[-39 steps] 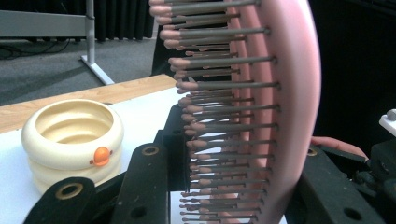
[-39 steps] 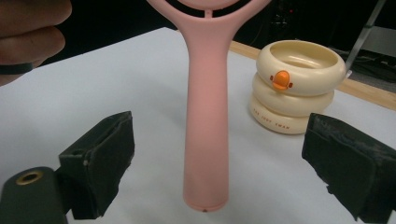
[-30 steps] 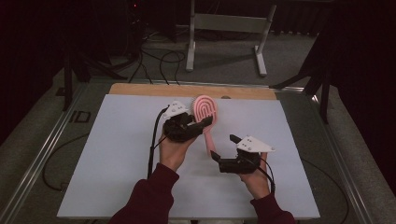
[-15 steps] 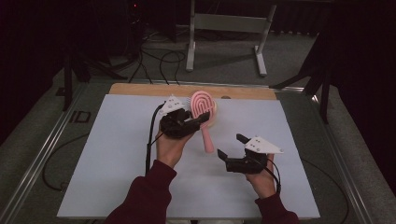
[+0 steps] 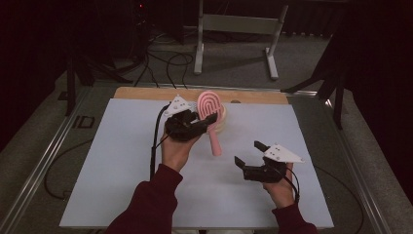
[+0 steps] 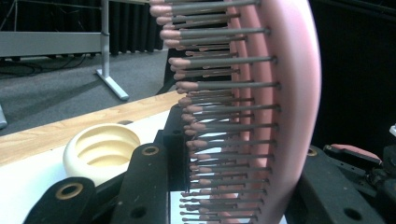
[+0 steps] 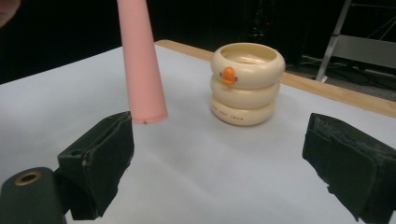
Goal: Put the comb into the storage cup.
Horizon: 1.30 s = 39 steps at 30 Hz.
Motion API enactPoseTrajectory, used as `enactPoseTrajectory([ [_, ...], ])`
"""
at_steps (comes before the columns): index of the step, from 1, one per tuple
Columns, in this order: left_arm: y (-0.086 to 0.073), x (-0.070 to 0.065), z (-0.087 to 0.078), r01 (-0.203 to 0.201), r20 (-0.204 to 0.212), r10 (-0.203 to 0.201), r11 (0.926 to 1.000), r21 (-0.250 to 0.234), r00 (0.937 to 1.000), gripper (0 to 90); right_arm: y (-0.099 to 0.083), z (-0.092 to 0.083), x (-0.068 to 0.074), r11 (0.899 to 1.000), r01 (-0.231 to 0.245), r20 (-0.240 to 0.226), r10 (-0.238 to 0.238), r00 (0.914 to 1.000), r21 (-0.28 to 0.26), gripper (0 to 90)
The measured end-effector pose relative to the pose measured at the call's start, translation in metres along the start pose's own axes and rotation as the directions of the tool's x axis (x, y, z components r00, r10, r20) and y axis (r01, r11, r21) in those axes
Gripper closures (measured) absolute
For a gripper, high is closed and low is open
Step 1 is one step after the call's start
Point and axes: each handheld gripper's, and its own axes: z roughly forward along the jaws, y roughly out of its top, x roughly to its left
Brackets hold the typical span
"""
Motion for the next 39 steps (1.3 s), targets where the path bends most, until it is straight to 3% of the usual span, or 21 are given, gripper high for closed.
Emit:
enactPoseTrajectory([
  [17,0.007,0.007,-0.002,-0.028,-0.012,0.028,0.9994,-0.018,0.9995,65.0,-0.015,-0.022,-0.017,1.000,-0.010,0.066,0.012,0.9978,-0.028,9.1],
  [39,0.012,0.016,-0.003,-0.040,-0.028,0.039,0.9985,-0.036,0.9989,65.0,-0.030,-0.031,-0.022,0.999,-0.024,0.086,0.026,0.9960,-0.035,9.2],
])
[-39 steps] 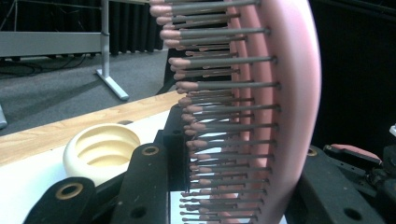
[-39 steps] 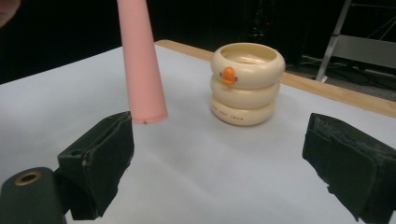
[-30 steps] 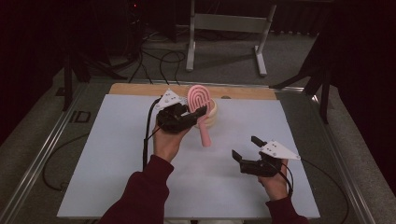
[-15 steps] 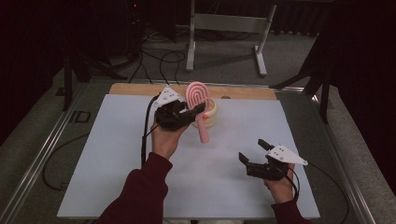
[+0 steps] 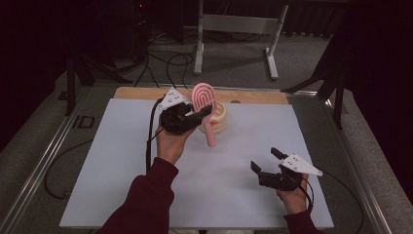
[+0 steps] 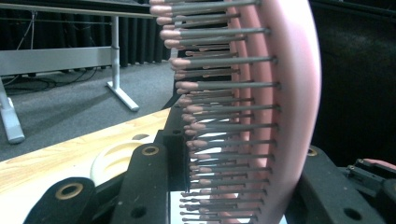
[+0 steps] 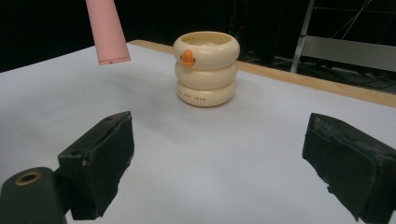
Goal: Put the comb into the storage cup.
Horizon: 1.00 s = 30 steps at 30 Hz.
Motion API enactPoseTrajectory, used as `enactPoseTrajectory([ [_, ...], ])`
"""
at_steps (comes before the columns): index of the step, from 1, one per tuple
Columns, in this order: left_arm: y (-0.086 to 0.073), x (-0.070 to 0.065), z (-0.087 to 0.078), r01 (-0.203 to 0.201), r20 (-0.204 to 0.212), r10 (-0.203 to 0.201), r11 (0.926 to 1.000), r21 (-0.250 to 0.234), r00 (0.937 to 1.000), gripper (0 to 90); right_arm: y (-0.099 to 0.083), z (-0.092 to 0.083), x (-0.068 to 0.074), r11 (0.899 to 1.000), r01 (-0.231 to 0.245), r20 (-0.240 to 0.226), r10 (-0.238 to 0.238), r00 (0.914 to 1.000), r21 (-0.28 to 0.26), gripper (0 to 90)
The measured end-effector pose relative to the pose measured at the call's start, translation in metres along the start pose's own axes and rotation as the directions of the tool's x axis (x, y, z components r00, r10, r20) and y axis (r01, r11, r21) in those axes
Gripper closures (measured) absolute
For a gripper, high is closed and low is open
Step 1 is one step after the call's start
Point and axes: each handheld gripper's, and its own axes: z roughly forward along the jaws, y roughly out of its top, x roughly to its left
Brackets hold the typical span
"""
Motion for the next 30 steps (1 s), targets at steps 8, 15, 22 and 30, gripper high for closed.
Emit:
enactPoseTrajectory([
  [8,0.003,0.002,0.002,-0.007,0.001,0.007,0.9999,-0.009,1.0000,65.0,-0.002,0.001,-0.001,1.000,-0.011,-0.001,0.011,0.9999,-0.004,9.2],
  [15,0.006,0.005,0.004,-0.013,-0.009,0.013,0.9999,-0.003,0.9999,65.0,-0.002,0.001,-0.001,1.000,-0.012,-0.002,0.012,0.9999,-0.003,9.2],
  [22,0.009,0.007,0.006,-0.022,-0.021,0.022,0.9998,0.004,0.9995,65.0,-0.003,0.002,-0.001,1.000,-0.018,-0.004,0.018,0.9998,0.000,9.2],
  [30,0.017,0.009,0.007,-0.032,-0.029,0.032,0.9995,0.001,0.9991,65.0,-0.003,0.002,-0.001,1.000,-0.023,-0.003,0.023,0.9997,-0.002,9.2],
])
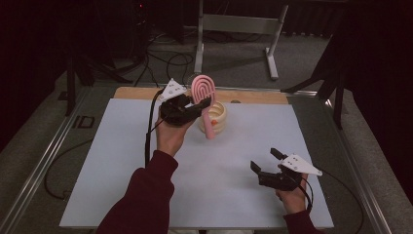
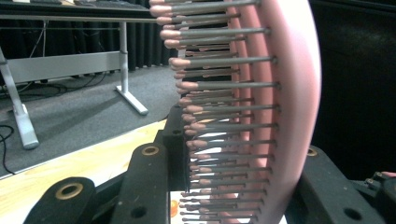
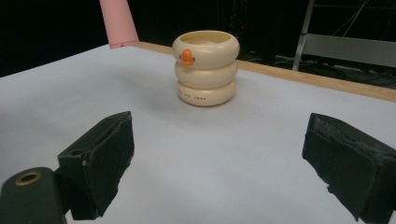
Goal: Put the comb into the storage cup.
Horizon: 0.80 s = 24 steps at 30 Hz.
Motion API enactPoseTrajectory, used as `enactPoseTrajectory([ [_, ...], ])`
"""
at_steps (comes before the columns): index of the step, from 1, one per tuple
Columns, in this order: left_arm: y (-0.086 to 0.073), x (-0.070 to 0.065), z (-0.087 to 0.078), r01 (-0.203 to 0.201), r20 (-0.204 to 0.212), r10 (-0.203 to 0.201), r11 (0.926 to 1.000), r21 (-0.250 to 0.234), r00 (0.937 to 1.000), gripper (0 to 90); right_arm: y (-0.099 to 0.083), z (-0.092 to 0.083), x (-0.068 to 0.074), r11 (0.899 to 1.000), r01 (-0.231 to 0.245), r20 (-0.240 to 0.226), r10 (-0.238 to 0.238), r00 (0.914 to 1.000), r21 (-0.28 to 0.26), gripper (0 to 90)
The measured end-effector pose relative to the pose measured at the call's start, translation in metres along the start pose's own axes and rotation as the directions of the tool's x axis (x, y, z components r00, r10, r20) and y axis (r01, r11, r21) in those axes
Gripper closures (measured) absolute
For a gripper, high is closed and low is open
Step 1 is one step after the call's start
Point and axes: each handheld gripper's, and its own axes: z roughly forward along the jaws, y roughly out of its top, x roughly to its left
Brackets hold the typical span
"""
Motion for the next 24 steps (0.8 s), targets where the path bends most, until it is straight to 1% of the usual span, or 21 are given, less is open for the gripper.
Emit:
enactPoseTrajectory([
  [6,0.003,0.002,0.001,-0.001,-0.006,0.001,1.0000,-0.002,1.0000,65.0,0.000,0.000,0.000,1.000,-0.001,-0.001,0.001,1.0000,0.000,9.2],
  [16,0.010,0.005,0.004,-0.007,-0.026,0.007,1.0000,-0.001,0.9996,65.0,0.000,-0.001,-0.001,1.000,-0.003,-0.002,0.003,1.0000,-0.004,9.2],
  [19,0.012,0.005,0.005,-0.012,-0.030,0.012,0.9999,-0.001,0.9995,65.0,0.000,-0.001,-0.001,1.000,-0.004,-0.001,0.004,1.0000,-0.004,9.2],
  [20,0.014,0.007,0.005,-0.021,-0.039,0.021,0.9998,0.003,0.9990,65.0,0.000,-0.001,-0.001,1.000,-0.005,-0.001,0.005,1.0000,-0.004,9.2],
  [24,0.016,0.009,0.005,-0.028,-0.049,0.028,0.9996,0.006,0.9984,65.0,0.000,-0.001,-0.002,1.000,-0.005,0.001,0.005,1.0000,-0.006,9.2],
])
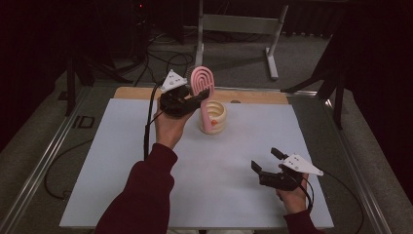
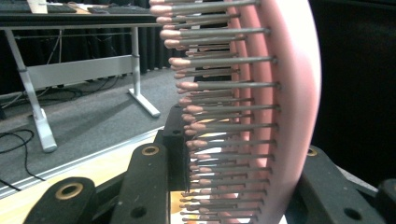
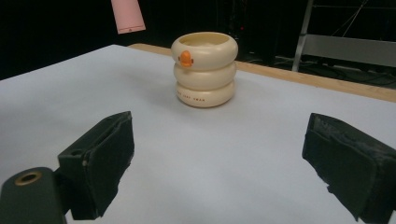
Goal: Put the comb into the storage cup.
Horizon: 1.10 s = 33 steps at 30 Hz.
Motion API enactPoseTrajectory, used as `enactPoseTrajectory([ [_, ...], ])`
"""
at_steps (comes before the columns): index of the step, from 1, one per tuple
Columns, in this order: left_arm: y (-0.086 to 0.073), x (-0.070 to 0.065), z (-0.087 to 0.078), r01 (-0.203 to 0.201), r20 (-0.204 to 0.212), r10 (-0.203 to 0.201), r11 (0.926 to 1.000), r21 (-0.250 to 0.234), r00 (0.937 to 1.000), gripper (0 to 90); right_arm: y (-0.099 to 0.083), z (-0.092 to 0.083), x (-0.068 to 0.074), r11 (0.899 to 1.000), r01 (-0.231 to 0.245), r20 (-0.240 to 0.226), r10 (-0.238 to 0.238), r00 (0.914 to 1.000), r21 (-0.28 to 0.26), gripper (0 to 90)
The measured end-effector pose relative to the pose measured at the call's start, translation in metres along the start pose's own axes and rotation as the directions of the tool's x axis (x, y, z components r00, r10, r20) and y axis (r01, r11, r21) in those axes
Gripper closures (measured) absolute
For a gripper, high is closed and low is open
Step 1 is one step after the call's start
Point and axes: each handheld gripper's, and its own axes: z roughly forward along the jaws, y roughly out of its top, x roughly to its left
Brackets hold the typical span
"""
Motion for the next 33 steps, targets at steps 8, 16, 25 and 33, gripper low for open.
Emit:
enactPoseTrajectory([
  [8,0.002,0.002,0.003,-0.002,-0.009,0.002,1.0000,-0.003,1.0000,65.0,0.000,0.000,0.000,1.000,0.000,0.000,0.000,1.0000,-0.001,9.2],
  [16,0.001,0.002,0.009,0.012,-0.010,-0.012,0.9998,-0.015,0.9999,65.0,0.000,0.000,0.000,1.000,-0.003,-0.002,0.003,1.0000,0.000,9.2],
  [25,0.004,0.003,0.017,0.008,-0.016,-0.008,0.9999,-0.011,0.9998,65.0,0.000,-0.002,-0.002,1.000,-0.012,-0.001,0.012,0.9999,-0.007,9.2],
  [33,0.010,0.005,0.023,-0.001,-0.029,0.000,0.9999,-0.010,0.9996,65.0,0.000,-0.002,-0.004,1.000,-0.019,-0.001,0.019,0.9998,-0.007,9.2],
])
